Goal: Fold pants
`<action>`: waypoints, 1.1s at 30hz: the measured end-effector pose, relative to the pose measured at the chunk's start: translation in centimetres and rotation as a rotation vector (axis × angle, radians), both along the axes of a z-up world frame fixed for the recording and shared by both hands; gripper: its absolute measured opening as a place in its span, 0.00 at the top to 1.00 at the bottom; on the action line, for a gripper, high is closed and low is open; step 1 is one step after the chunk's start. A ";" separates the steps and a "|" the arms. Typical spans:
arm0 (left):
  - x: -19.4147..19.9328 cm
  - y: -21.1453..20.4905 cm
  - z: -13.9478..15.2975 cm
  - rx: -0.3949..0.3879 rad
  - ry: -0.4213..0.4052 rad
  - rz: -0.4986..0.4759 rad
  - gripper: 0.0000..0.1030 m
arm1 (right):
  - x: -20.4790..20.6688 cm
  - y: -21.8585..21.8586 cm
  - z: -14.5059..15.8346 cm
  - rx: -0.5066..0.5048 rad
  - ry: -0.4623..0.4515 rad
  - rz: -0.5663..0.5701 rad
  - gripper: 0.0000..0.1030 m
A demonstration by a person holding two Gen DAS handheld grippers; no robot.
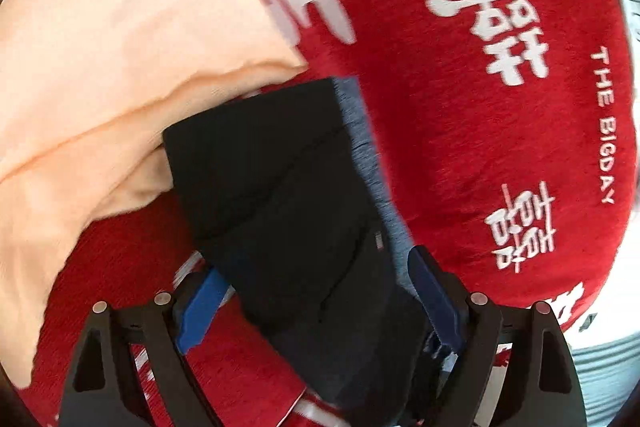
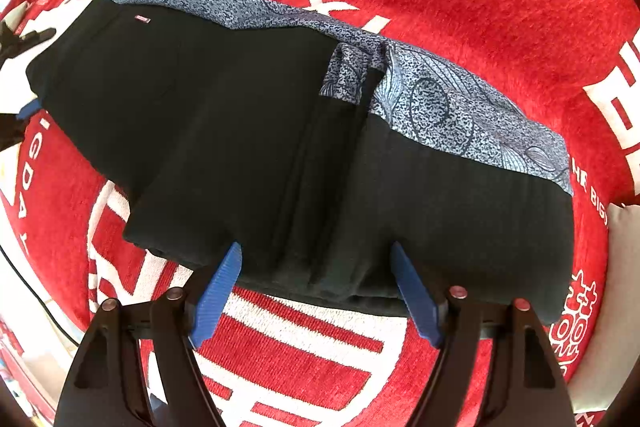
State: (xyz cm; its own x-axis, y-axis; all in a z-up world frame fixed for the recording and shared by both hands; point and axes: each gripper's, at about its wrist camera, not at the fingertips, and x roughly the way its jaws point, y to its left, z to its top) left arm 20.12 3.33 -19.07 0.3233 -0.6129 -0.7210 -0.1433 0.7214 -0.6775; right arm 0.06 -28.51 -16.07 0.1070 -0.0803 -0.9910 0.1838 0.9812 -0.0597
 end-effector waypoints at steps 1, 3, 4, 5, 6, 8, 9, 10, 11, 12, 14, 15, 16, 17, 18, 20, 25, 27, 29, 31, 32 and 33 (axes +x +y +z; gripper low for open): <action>0.2 -0.4 -0.1 0.020 -0.005 -0.011 0.15 | 0.0 0.0 0.0 0.000 -0.001 0.000 0.22; 0.4 -0.7 -0.8 0.048 0.022 -0.016 0.15 | 0.1 0.0 -0.1 0.001 -0.002 -0.001 0.22; 0.5 -0.8 -1.3 0.056 0.037 -0.011 0.15 | 0.1 0.0 -0.1 0.002 -0.002 -0.001 0.22; 0.4 -0.6 -1.2 0.059 0.034 -0.004 0.15 | 0.1 0.0 0.0 0.005 -0.002 0.000 0.22; 0.4 -0.8 -1.0 0.073 0.032 0.005 0.15 | 0.2 -0.1 0.0 0.008 -0.001 0.002 0.22; 0.5 -1.4 -0.8 0.135 0.044 0.002 0.21 | 0.3 -0.1 0.4 0.007 -0.003 0.012 0.22; 0.5 -1.9 -0.4 0.200 0.042 -0.001 0.37 | 0.4 -0.1 0.8 0.008 -0.008 0.016 0.22; 0.5 -2.1 -0.3 0.242 0.043 -0.008 0.48 | 0.7 -0.1 1.3 0.014 -0.014 0.018 0.22; 0.5 -2.4 -0.2 0.308 0.047 -0.027 0.66 | 0.9 -0.2 1.9 0.025 -0.023 0.016 0.22; 0.5 -2.4 -0.1 0.324 0.044 -0.033 0.70 | 1.2 -0.3 2.5 0.034 -0.033 0.014 0.22; 0.4 -3.0 0.6 0.365 0.018 -0.054 0.72 | 2.4 -0.5 4.0 0.061 -0.061 0.013 0.22; 0.2 -3.9 1.3 0.421 -0.014 -0.084 0.73 | 3.0 -0.5 4.6 0.077 -0.069 0.015 0.22; -0.1 -4.9 2.0 0.478 -0.051 -0.113 0.73 | 4.0 -0.7 5.1 0.108 -0.074 0.015 0.22; -0.5 -6.0 2.8 0.540 -0.096 -0.145 0.73 | 5.1 -0.8 5.6 0.150 -0.079 0.016 0.22; -1.2 -7.5 3.7 0.614 -0.155 -0.185 0.73 | 5.9 -0.8 6.0 0.180 -0.082 0.018 0.22; -2.0 -9.3 4.8 0.694 -0.227 -0.232 0.73 | 8.8 -0.4 6.8 0.257 -0.084 0.038 0.22; -4.6 -12.9 6.3 0.845 -0.399 -0.352 0.73 | 16.2 2.4 8.5 0.408 -0.057 0.114 0.22; -5.0 -13.6 6.4 0.872 -0.425 -0.378 0.73 | 19.4 4.2 8.9 0.458 -0.030 0.166 0.20; -4.9 -13.8 6.4 0.886 -0.433 -0.388 0.74 | 22.7 6.6 9.1 0.490 0.004 0.218 0.19; -5.1 -13.9 6.5 0.894 -0.436 -0.394 0.73 | 25.1 9.0 8.9 0.521 0.045 0.253 0.19; -5.0 -13.9 6.5 0.895 -0.435 -0.393 0.73 | 26.1 10.1 8.6 0.537 0.071 0.268 0.19; -4.9 -13.9 6.5 0.893 -0.434 -0.392 0.73 | 26.7 11.0 8.4 0.551 0.092 0.280 0.19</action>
